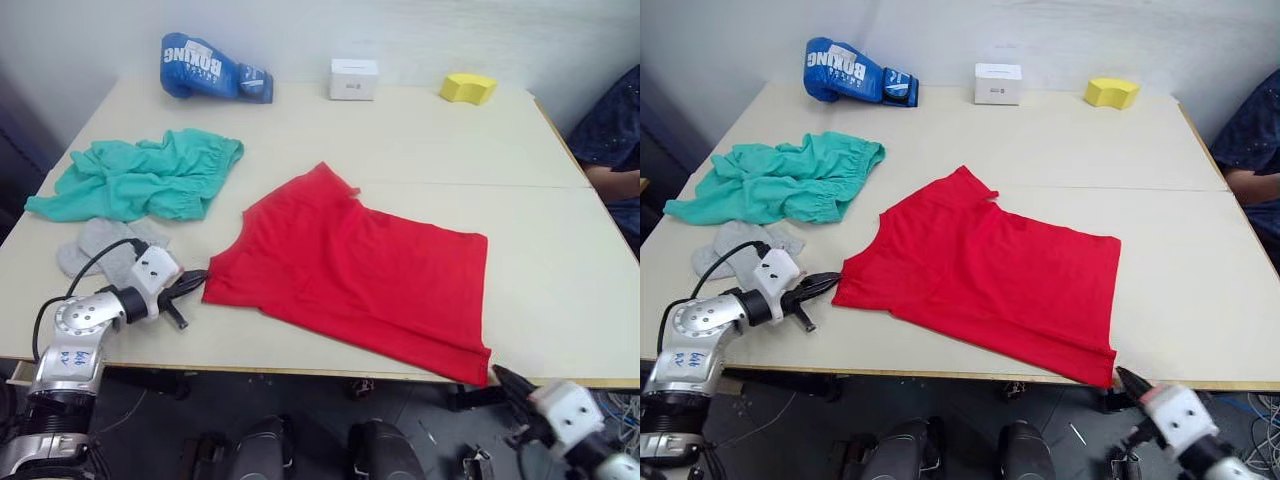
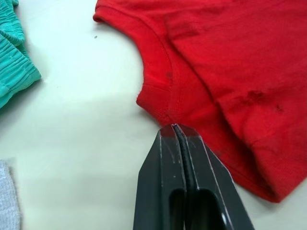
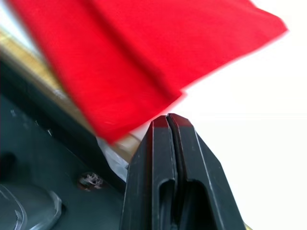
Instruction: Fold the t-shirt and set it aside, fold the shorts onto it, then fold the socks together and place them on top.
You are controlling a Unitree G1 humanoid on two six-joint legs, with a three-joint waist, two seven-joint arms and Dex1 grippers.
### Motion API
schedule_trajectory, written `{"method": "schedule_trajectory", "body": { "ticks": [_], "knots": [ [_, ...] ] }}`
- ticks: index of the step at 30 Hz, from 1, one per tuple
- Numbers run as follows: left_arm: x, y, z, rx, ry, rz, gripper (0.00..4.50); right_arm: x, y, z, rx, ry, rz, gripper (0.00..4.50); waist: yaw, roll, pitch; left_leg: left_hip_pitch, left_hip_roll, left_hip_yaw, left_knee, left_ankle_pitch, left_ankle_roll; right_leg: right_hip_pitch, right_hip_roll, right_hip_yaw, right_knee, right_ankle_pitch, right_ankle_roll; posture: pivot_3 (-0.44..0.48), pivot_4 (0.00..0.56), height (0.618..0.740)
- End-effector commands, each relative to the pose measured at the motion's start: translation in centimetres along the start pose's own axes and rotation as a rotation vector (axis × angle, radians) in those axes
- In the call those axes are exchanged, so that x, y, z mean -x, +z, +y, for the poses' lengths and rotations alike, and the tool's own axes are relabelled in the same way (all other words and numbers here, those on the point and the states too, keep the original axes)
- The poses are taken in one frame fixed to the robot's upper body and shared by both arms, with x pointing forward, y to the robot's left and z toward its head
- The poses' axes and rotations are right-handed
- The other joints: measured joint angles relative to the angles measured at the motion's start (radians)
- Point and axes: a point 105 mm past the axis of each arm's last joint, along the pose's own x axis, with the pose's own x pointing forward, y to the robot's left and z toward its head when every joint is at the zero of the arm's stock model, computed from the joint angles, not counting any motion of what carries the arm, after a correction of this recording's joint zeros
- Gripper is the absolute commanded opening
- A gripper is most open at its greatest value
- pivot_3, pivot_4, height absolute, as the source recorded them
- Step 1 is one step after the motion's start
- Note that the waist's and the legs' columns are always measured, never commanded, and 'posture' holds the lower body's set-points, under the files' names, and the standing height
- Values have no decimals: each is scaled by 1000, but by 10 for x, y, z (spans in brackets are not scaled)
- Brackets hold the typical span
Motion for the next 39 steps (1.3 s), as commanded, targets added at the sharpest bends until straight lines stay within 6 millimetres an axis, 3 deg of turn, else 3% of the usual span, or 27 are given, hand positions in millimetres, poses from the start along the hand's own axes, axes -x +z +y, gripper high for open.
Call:
{"method": "schedule_trajectory", "body": {
  "ticks": [1, 7, 8, 18, 21, 25, 28, 35, 39],
  "knots": [
    [14, 23, -12, -101, -163, -49, 919, 1, 27, 7, 53, 149, -45, 611, -2, 0, 0, 0, 0, 0, 0, 0, 0, 0, 0, 0, 0, 0, 0, 0, 150, 740],
    [18, 11, -19, -300, -275, 63, 2821, -8, 23, 19, 170, 294, 23, 2696, 6, 0, -1, 0, 0, 0, 0, 0, 0, 0, 0, 0, -2, 0, 0, 0, 150, 740],
    [16, 8, -19, -332, -285, 86, 2833, -11, 22, 22, 182, 315, 30, 3011, 8, 0, -1, 0, 0, 0, 0, 0, 0, 0, 0, 0, -2, 0, 0, 0, 150, 740],
    [0, -4, -16, -391, -243, 149, 2833, -25, 9, 26, 237, 395, 68, 3011, 6, 0, -1, -1, 0, 0, 1, 1, 3, 1, 0, -1, -2, 0, 0, 0, 150, 740],
    [-4, -6, -16, -380, -252, 167, 2833, -25, 0, 23, 228, 405, 93, 2424, 6, 1, -1, 0, 0, 0, 1, 1, 3, 1, 0, -1, -1, 0, 0, 0, 150, 740],
    [-8, -9, -18, -376, -277, 191, 2833, -24, -6, 20, 226, 417, 106, 981, 7, 1, -1, 1, 0, 0, 2, 0, 2, 3, 0, -2, -1, 0, 0, 0, 150, 740],
    [-8, -11, -18, -356, -283, 211, 2243, -23, -8, 17, 224, 424, 112, 26, 7, 1, -1, 10, 0, 0, -1, -1, 2, 12, 0, -2, -4, 0, 0, 0, 150, 740],
    [1, -14, -29, -321, -330, 219, 11, -18, -1, 13, 187, 430, 90, 0, 5, 4, -3, 15, 0, 0, -8, -1, 1, 17, 0, -1, -12, 0, -1, 0, 150, 740],
    [11, -15, -35, -301, -336, 225, 11, -13, 7, 9, 166, 447, 83, 0, 2, 5, -4, 15, 0, 0, -10, -1, 0, 15, 0, -1, -11, 0, -1, 0, 150, 740]
  ]
}}
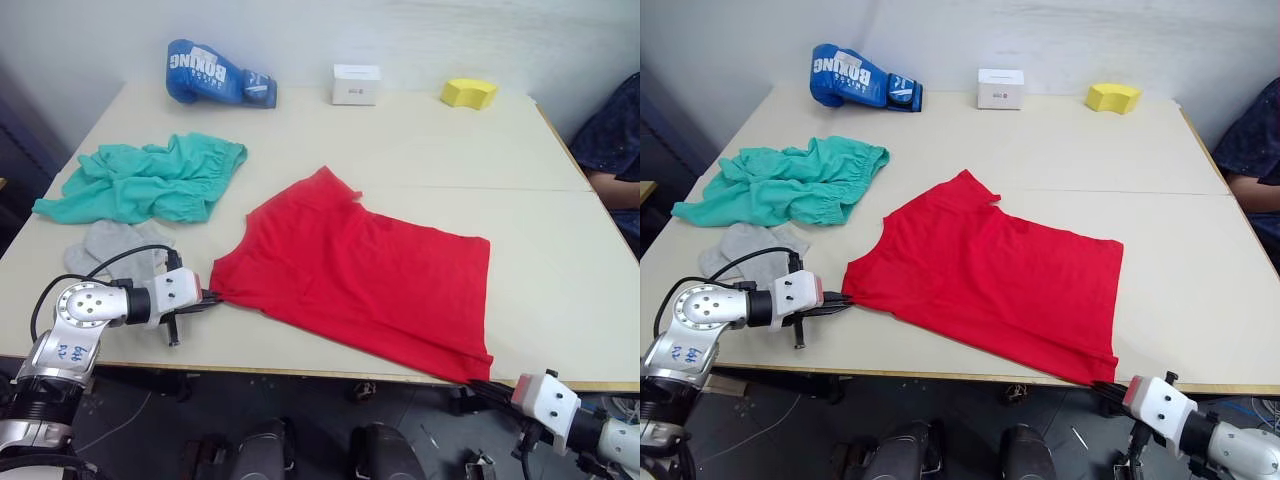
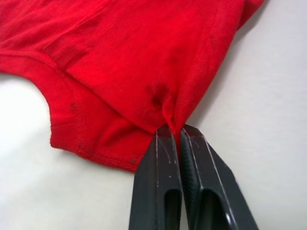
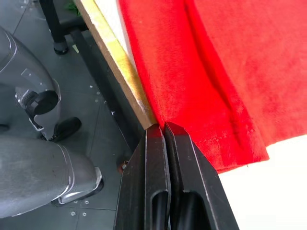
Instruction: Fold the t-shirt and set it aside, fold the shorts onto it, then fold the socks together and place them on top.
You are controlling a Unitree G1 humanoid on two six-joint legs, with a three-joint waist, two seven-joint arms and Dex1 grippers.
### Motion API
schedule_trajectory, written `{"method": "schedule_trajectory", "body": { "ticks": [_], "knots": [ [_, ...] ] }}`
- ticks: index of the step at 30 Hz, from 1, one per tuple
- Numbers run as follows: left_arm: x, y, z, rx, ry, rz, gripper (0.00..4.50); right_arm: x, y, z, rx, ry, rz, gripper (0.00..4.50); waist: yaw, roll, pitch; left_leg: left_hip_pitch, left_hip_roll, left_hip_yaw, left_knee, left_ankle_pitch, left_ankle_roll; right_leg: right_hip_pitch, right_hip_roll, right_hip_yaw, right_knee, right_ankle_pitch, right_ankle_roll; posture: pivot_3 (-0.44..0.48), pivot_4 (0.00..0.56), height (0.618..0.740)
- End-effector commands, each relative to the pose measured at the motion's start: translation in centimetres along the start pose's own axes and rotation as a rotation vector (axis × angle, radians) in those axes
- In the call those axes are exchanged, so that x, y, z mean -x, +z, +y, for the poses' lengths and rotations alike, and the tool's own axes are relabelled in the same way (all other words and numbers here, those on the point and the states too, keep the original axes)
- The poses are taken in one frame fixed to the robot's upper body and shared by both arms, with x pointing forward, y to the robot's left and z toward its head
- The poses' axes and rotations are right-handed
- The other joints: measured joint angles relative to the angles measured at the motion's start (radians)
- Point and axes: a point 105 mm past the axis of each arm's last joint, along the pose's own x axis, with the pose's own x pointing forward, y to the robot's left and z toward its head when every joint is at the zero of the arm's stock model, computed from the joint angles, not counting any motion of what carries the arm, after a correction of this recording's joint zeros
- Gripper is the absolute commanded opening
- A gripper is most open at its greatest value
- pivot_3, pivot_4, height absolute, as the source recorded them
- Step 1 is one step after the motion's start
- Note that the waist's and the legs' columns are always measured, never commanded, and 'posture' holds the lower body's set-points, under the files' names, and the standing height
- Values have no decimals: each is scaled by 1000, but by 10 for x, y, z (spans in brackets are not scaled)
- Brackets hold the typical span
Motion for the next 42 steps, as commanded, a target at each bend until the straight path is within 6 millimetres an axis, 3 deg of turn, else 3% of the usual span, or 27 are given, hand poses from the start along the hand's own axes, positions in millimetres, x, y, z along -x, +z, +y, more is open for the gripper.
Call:
{"method": "schedule_trajectory", "body": {
  "ticks": [1, 10, 15, 21, 30, 33, 35, 38, 42],
  "knots": [
    [6, -8, -15, 43, -41, 35, 11, 12, 11, -8, 13, 8, -7, 0, -4, 1, -1, 0, 0, 0, -1, 0, -1, 0, 0, 0, 0, 0, 0, 0, 150, 740],
    [24, -1, -45, 132, 25, 32, 11, 22, 16, -40, 100, 51, 40, 0, -8, 1, -1, 0, 0, 1, -1, -1, 0, 0, 0, 0, -2, 0, 0, 0, 150, 740],
    [35, 1, -71, 192, 67, 53, 11, 17, 7, -45, 137, 101, 48, 0, -1, 1, 0, 0, 1, 1, -1, -2, -1, 0, 0, -1, -3, 0, -1, 0, 150, 740],
    [44, 3, -87, 214, 101, 80, 11, 12, 0, -49, 157, 114, 49, 0, 0, 1, 0, -1, 1, 1, -1, -2, 0, 1, 1, -1, -7, -1, -1, 0, 150, 740],
    [45, 8, -88, 250, 139, 50, 11, 6, -7, -43, 86, 171, 44, 0, 0, 2, 0, -2, 1, 1, -1, -2, 0, 1, 1, -1, -11, -2, -3, 0, 150, 740],
    [47, 14, -90, 287, 135, 20, 743, 5, -9, -51, 92, 93, 44, 0, 0, 2, 0, -2, 1, 1, -2, -2, 1, 1, 1, -1, -12, -2, -3, 0, 150, 740],
    [54, 17, -88, 287, 164, 10, 1380, 4, -8, -53, 48, 71, 34, 417, -1, 1, 0, -2, 1, 1, -2, -2, 1, 1, 1, -1, -13, -2, -3, 0, 150, 740],
    [64, 16, -91, 281, 168, 21, 2370, 3, -5, -47, 34, 99, 33, 1354, -2, 1, 0, -2, 1, 1, -2, -3, 1, 1, 1, -1, -14, -1, -3, 0, 150, 740],
    [90, 0, -88, 264, 209, 101, 3648, 13, -6, -44, 8, 76, 47, 2724, 0, 1, 0, -2, 2, 1, -3, -3, 1, 1, 1, -1, -16, -2, -3, 0, 150, 740]
  ]
}}
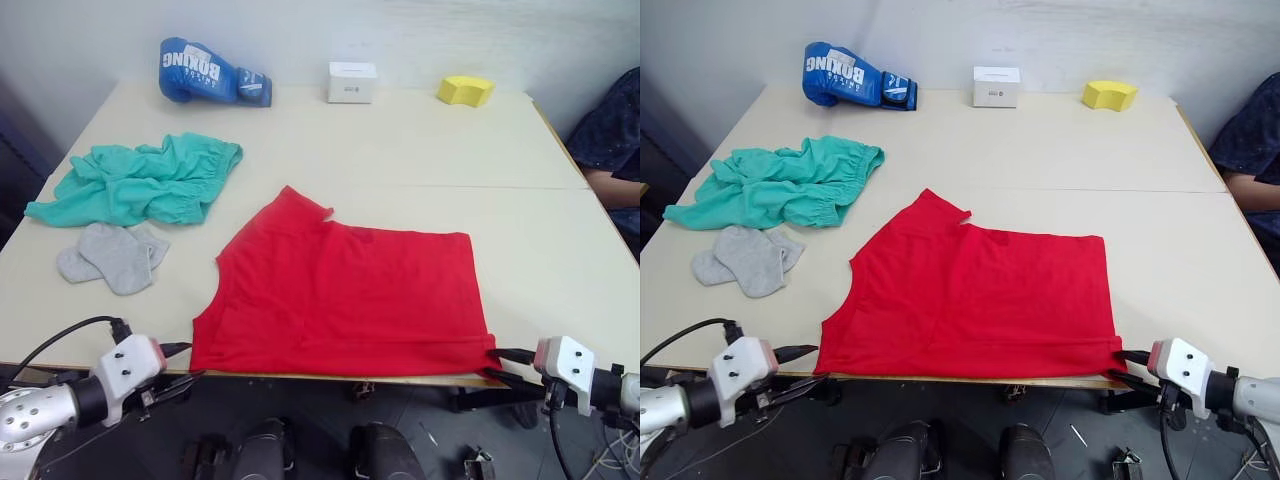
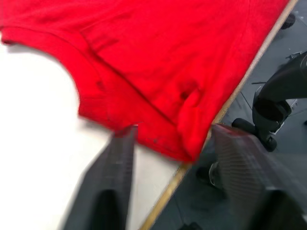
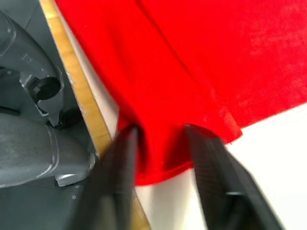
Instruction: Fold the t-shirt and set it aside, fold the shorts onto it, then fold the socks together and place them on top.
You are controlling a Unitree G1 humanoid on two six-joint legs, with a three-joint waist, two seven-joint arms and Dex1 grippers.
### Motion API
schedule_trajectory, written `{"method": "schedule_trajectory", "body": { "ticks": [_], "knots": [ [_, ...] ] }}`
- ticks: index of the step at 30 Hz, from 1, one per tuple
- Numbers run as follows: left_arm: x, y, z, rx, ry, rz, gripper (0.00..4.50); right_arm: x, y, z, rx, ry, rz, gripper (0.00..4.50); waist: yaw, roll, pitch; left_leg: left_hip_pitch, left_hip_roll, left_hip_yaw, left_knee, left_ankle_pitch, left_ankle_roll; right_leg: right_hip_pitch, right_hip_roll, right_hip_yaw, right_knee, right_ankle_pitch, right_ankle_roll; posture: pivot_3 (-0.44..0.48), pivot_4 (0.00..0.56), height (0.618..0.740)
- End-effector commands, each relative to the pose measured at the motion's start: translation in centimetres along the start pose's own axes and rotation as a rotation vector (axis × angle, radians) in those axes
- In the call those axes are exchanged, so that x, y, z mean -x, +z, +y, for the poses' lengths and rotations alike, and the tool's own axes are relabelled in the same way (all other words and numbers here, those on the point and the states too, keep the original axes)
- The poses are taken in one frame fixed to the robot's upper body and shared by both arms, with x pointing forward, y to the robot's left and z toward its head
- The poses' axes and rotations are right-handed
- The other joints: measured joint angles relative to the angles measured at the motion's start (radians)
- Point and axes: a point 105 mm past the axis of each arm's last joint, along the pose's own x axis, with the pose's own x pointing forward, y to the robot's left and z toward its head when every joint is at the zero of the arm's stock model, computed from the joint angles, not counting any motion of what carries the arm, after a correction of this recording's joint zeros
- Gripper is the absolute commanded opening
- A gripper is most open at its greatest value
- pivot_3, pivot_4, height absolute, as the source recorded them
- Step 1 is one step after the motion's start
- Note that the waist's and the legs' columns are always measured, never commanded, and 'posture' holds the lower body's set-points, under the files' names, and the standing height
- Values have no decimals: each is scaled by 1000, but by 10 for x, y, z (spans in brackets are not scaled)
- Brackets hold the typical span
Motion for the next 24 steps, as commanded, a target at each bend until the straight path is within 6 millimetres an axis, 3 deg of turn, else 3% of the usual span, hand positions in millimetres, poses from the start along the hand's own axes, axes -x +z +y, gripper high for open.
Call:
{"method": "schedule_trajectory", "body": {
  "ticks": [1, 3, 5, 8, 11, 12, 15, 17, 18, 24],
  "knots": [
    [24, -7, 13, -40, 52, 36, 3976, 16, -2, 6, -38, -19, 18, 3100, 3, 0, 0, 0, 0, 0, 0, -1, 0, -1, 0, 0, 0, 0, 0, 0, 150, 740],
    [34, -9, 15, 11, 33, 37, 4500, 28, -8, 8, -102, -38, 32, 3798, 7, 0, 0, 0, 0, 0, 0, -2, 1, -2, 0, -1, -2, -1, -1, 0, 150, 740],
    [40, -4, 14, 144, -8, 8, 4500, 40, -9, 9, -196, -26, 36, 4493, 6, 1, 0, 0, 0, 0, 0, -4, 2, -2, 0, -1, -4, -1, -1, 0, 150, 740],
    [46, 11, 14, 360, -92, -42, 4500, 48, 3, -6, -236, -54, -1, 4493, -1, 1, 1, -1, 0, 0, 0, -5, 3, 0, 0, 1, -6, -2, -3, 0, 150, 740],
    [40, 35, 44, 411, -31, -151, 4500, 44, 26, -47, -218, -148, -67, 4493, -12, 3, 2, 0, 0, 0, 0, -5, 3, 2, 1, 4, -7, -2, -9, 0, 150, 740],
    [35, 45, 56, 406, -2, -195, 4500, 38, 36, -60, -209, -160, -92, 4493, -16, 4, 3, 0, 0, 0, 0, -5, 3, 3, 1, 4, -7, -4, -16, 0, 150, 740],
    [16, 62, 83, 376, 53, -222, 4500, 15, 58, -91, -185, -149, -135, 4493, -24, 6, 4, 1, 0, 0, 1, -2, 2, 1, 1, 3, -6, -3, -17, 0, 150, 740],
    [3, 66, 100, 335, 96, -193, 4500, -1, 67, -112, -199, -142, -127, 4493, -27, 7, 4, 0, -1, 0, 1, 0, 0, -1, 1, 3, -1, 6, -2, 0, 150, 740],
    [-3, 68, 106, 328, 111, -190, 4500, -8, 70, -121, -211, -138, -119, 4493, -28, 7, 5, 0, -1, 0, 0, 0, -1, -2, 1, 2, -1, 6, -1, 0, 150, 740],
    [-48, 87, 123, 325, 124, -207, 4500, -59, 83, -186, -259, -243, -76, 4493, -30, 6, 7, -10, -2, 4, 2, 6, -4, -16, 3, 2, 10, 6, 0, 0, 150, 740]
  ]
}}
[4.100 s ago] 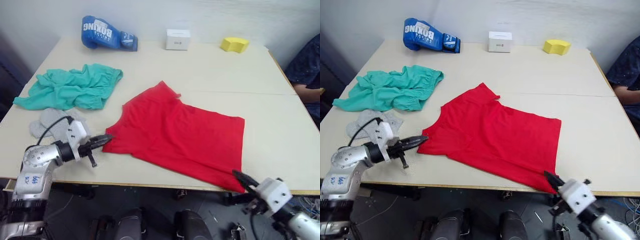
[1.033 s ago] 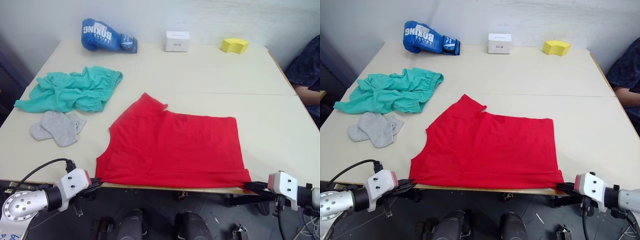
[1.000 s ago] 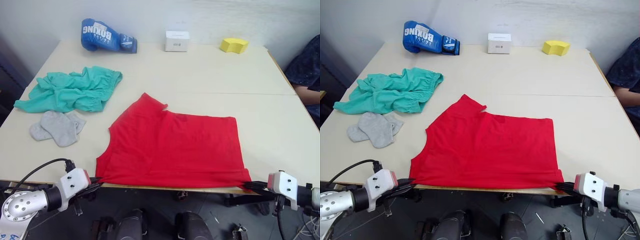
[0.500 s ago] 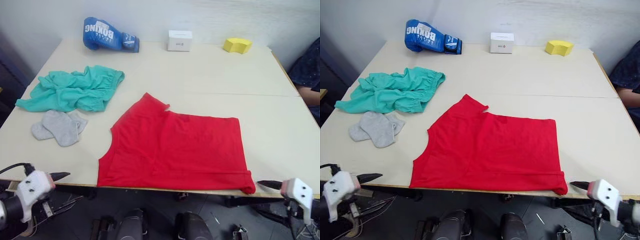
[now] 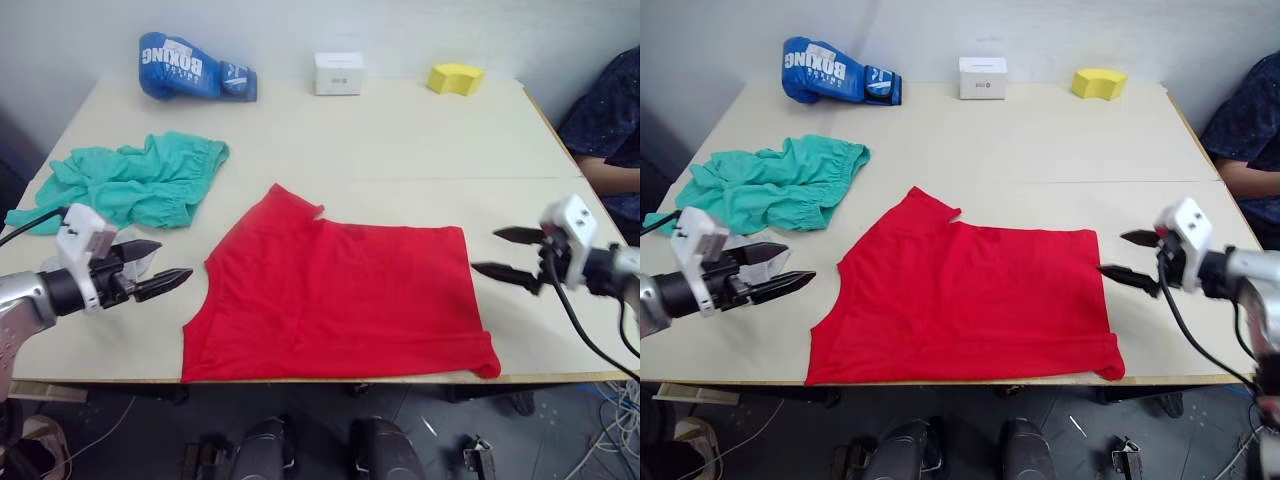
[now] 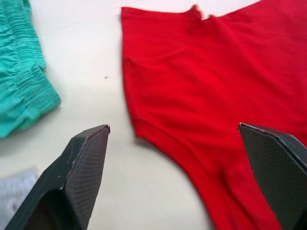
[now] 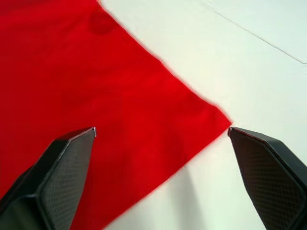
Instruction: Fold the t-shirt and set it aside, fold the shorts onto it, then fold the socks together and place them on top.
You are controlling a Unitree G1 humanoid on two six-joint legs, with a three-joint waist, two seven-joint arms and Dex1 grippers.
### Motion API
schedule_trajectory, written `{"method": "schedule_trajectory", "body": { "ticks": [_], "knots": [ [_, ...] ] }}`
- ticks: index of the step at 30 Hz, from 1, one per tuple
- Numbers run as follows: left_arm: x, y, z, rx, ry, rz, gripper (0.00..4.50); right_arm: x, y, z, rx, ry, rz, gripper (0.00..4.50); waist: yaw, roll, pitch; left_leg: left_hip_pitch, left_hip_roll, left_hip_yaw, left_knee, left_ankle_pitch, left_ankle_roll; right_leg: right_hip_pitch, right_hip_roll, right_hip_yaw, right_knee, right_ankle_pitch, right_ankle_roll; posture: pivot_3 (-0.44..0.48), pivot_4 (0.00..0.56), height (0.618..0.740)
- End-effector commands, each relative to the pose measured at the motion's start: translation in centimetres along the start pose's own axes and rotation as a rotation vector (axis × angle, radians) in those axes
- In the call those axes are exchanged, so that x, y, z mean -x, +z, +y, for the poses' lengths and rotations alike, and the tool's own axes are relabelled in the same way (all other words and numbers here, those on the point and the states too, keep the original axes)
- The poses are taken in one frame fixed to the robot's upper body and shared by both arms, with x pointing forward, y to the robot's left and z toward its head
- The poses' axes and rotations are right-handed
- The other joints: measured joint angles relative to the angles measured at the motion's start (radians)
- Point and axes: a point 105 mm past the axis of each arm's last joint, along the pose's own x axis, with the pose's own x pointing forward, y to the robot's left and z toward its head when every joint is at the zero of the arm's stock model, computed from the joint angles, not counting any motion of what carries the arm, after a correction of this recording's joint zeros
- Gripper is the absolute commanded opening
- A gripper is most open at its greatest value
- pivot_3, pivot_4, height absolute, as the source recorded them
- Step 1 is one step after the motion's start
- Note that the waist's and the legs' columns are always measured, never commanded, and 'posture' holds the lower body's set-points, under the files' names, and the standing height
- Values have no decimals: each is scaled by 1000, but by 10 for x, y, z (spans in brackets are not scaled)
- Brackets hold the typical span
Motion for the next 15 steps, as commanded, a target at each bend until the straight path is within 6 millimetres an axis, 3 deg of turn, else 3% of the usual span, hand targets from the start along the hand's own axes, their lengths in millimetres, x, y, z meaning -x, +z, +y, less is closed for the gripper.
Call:
{"method": "schedule_trajectory", "body": {
  "ticks": [1, 6, 10, 14, 15],
  "knots": [
    [-19, 2, 3, -19, 18, 20, 4500, -21, -8, -23, -11, -102, 81, 4493, 0, -1, 1, -4, 0, 0, 2, 1, 0, -3, 1, -1, 5, 0, 0, 0, 150, 740],
    [-44, 9, 9, -12, 56, -1, 4500, -44, -17, -33, -29, -185, 155, 4493, 6, -3, 2, -7, -1, -1, 4, 1, 1, -4, 2, -1, 6, -1, 2, 0, 150, 740],
    [-50, 14, 1, 15, 36, -18, 4500, -47, -16, -40, -92, -253, 154, 4493, 2, -4, 3, -7, -2, -1, 9, 2, 4, -2, 0, -1, 8, 1, 6, 0, 150, 740],
    [-52, 13, 0, 8, 46, -11, 4500, -45, -20, -37, -113, -215, 174, 4493, 0, -5, 3, -7, -1, -1, 16, 3, 5, -2, -1, 1, 9, 2, 7, 0, 150, 740],
    [-52, 13, 0, 8, 49, -9, 4500, -44, -22, -35, -129, -189, 181, 4320, -1, -5, 3, -7, -1, -1, 16, 4, 5, -2, -1, 1, 11, 2, 7, 0, 150, 740]
  ]
}}
